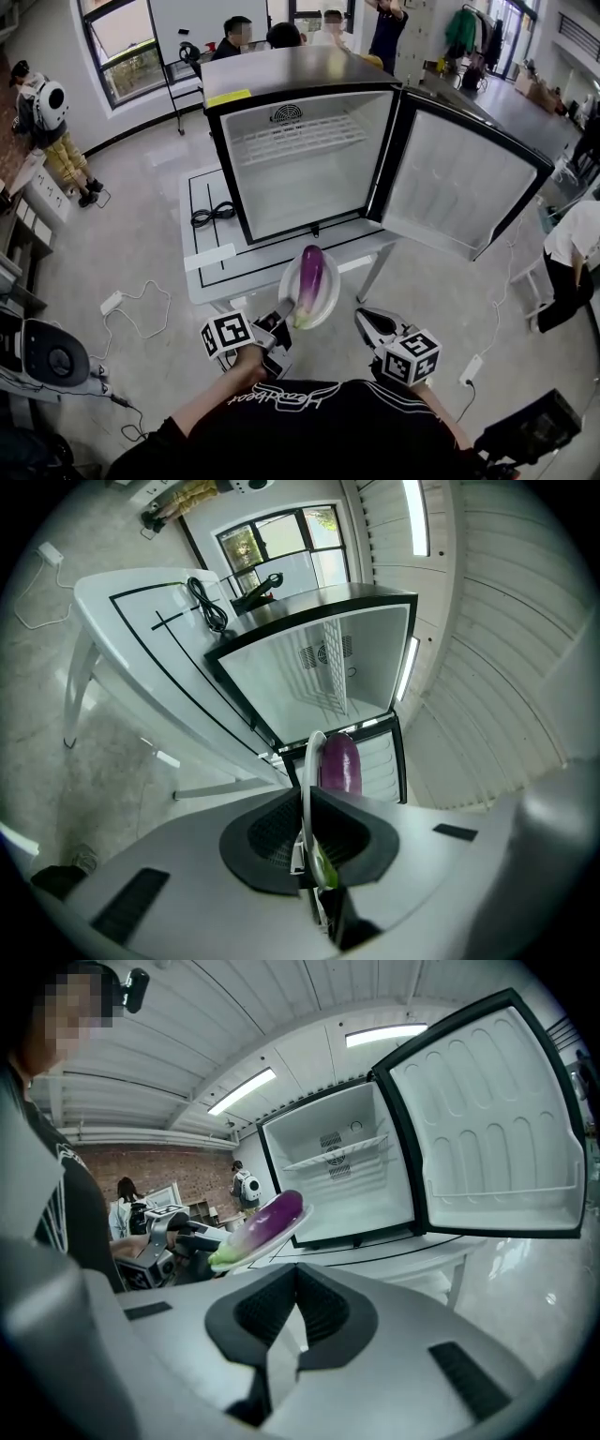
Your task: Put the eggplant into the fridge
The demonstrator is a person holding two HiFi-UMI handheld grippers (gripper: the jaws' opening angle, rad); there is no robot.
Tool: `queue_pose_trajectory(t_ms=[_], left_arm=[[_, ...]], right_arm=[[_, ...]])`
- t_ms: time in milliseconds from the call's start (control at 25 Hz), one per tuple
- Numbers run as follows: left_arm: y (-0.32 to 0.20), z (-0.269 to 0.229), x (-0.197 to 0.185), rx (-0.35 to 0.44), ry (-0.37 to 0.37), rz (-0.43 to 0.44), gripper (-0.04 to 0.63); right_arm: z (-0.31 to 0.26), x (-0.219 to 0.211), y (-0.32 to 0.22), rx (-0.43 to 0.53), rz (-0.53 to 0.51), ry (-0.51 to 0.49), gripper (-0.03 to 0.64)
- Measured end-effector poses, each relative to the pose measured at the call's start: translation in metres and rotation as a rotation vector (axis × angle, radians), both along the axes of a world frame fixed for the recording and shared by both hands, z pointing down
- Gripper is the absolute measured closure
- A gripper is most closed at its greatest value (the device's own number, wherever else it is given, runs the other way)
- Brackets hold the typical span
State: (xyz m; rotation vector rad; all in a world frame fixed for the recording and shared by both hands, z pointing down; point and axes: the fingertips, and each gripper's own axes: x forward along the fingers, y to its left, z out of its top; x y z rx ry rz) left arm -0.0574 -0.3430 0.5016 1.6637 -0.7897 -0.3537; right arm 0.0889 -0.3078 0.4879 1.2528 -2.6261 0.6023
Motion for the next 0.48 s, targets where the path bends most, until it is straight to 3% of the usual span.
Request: queue_pose_trajectory(t_ms=[280,480], left_arm=[[-0.009,0.013,0.009,-0.035,-0.004,-0.001,0.565],[-0.026,0.018,0.024,-0.046,-0.020,0.001,0.565]], right_arm=[[0.005,0.009,-0.015,-0.019,0.015,-0.078,0.611],[0.011,0.027,-0.034,-0.028,0.021,-0.080,0.611]])
